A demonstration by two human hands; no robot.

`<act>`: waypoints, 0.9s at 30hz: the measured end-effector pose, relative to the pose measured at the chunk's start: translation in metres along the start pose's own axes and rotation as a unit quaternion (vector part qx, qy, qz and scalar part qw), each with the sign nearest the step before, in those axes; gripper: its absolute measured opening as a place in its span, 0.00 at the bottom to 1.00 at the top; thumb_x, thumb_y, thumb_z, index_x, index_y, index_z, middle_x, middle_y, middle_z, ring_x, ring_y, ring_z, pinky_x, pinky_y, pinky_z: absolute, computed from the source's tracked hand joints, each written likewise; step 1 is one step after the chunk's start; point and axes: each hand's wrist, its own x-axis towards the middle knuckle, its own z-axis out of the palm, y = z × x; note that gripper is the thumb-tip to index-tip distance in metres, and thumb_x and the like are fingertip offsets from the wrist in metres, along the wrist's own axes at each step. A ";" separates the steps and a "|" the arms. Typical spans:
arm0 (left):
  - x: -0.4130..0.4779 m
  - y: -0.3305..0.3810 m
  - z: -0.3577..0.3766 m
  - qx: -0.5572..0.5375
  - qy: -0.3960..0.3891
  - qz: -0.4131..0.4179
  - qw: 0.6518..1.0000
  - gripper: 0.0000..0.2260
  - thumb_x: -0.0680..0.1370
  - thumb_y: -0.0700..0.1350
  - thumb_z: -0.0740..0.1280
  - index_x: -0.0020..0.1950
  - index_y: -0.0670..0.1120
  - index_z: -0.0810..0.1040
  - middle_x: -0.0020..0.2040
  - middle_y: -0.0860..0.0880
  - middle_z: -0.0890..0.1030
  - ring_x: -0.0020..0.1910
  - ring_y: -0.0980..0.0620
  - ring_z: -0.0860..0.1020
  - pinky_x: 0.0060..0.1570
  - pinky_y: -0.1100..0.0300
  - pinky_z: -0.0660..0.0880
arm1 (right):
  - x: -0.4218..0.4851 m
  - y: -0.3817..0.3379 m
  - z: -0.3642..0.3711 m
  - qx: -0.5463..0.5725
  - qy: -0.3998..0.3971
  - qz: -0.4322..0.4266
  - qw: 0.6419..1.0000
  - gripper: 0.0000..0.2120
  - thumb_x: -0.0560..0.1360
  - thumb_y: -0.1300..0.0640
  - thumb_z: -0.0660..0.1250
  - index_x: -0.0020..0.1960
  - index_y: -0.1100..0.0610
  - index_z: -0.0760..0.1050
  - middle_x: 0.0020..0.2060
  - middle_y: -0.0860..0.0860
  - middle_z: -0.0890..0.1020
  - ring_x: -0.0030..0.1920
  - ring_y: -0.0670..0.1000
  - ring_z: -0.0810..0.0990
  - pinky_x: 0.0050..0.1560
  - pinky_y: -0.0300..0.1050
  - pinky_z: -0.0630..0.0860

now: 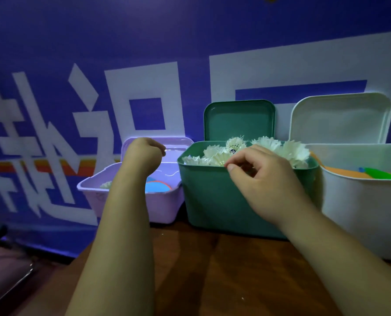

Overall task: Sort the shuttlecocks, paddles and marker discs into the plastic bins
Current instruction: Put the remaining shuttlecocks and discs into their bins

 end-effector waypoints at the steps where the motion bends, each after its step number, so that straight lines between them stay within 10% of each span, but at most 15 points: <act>1: -0.001 -0.006 -0.008 0.013 -0.016 -0.003 1.000 0.20 0.76 0.30 0.58 0.42 0.50 0.83 0.50 0.46 0.88 0.53 0.44 0.85 0.57 0.48 0.82 | -0.002 -0.005 0.013 0.007 -0.027 -0.004 1.000 0.07 0.77 0.59 0.73 0.45 0.48 0.84 0.43 0.43 0.81 0.47 0.43 0.80 0.47 0.32 0.73; 10: 0.013 -0.090 -0.079 0.168 0.027 -0.031 0.985 0.08 0.80 0.40 0.68 0.55 0.49 0.85 0.48 0.49 0.85 0.48 0.49 0.82 0.52 0.51 0.82 | 0.026 -0.033 0.128 -0.013 -0.204 0.015 0.979 0.09 0.80 0.57 0.65 0.53 0.47 0.83 0.49 0.42 0.80 0.48 0.41 0.77 0.48 0.38 0.70; 16: 0.048 -0.115 -0.073 0.251 -0.041 -0.026 0.967 0.12 0.79 0.39 0.72 0.61 0.50 0.83 0.54 0.49 0.83 0.50 0.49 0.80 0.49 0.57 0.77 | 0.031 -0.028 0.182 -0.099 -0.238 0.027 0.966 0.14 0.81 0.53 0.62 0.65 0.49 0.79 0.62 0.49 0.79 0.63 0.54 0.76 0.65 0.50 0.74; 21: 0.067 -0.126 -0.064 0.345 -0.134 -0.110 0.923 0.10 0.80 0.39 0.71 0.61 0.47 0.83 0.51 0.48 0.80 0.52 0.47 0.81 0.58 0.52 0.81 | 0.025 -0.021 0.191 -0.168 -0.245 -0.025 0.954 0.12 0.81 0.51 0.62 0.62 0.46 0.80 0.58 0.47 0.81 0.61 0.56 0.74 0.65 0.52 0.72; 27: 0.069 -0.141 -0.062 0.372 -0.146 -0.134 0.907 0.05 0.79 0.42 0.72 0.52 0.44 0.77 0.48 0.44 0.80 0.46 0.47 0.80 0.43 0.54 0.76 | 0.019 -0.023 0.192 -0.196 -0.250 -0.038 0.947 0.14 0.80 0.49 0.62 0.65 0.45 0.76 0.61 0.45 0.81 0.62 0.55 0.73 0.66 0.53 0.72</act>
